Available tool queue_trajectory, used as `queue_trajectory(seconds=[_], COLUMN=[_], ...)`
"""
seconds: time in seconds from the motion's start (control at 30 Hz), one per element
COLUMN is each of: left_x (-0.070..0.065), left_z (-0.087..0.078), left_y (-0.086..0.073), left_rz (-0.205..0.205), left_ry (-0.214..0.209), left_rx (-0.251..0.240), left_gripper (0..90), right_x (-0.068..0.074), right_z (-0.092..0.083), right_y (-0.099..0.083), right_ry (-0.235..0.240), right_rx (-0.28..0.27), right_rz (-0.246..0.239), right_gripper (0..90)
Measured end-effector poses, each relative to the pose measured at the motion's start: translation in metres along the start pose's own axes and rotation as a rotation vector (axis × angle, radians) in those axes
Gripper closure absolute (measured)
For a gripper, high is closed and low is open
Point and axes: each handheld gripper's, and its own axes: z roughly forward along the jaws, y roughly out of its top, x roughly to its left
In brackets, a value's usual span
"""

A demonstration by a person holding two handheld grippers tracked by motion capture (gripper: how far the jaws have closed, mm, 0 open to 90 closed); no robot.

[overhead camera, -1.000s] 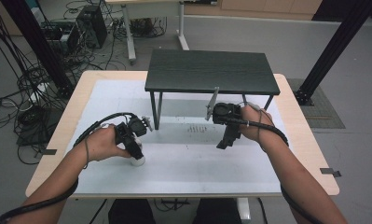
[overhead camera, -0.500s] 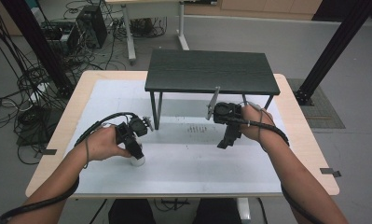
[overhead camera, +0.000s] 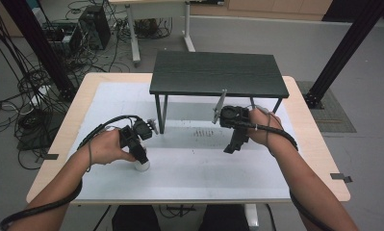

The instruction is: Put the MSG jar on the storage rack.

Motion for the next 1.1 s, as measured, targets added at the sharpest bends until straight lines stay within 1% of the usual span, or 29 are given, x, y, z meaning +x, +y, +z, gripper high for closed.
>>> queue_trajectory(seconds=[0.2, 0.57, 0.87, 1.1], left_x=[0.0006, 0.0013, 0.0020, 0.0014], left_z=[0.0001, 0.0006, 0.0009, 0.0010], left_y=[0.0022, 0.0044, 0.0058, 0.0065], left_rz=[0.006, 0.001, 0.003, 0.003], left_ry=[-0.002, -0.006, -0.008, -0.006], left_rx=[0.009, 0.018, 0.024, 0.027], left_gripper=[42.0, 42.1, 42.1, 42.1], right_x=[-0.0014, -0.0019, -0.0013, -0.0022], right_z=[-0.0010, -0.0001, -0.0052, -0.0044], right_y=[-0.0012, -0.0020, -0.0049, -0.0015], right_ry=[-0.001, -0.001, -0.011, -0.010], right_rx=[0.000, -0.008, -0.009, -0.002], right_rz=[0.004, 0.000, 0.003, -0.005], right_gripper=[4.0, 4.1, 4.0, 4.1])
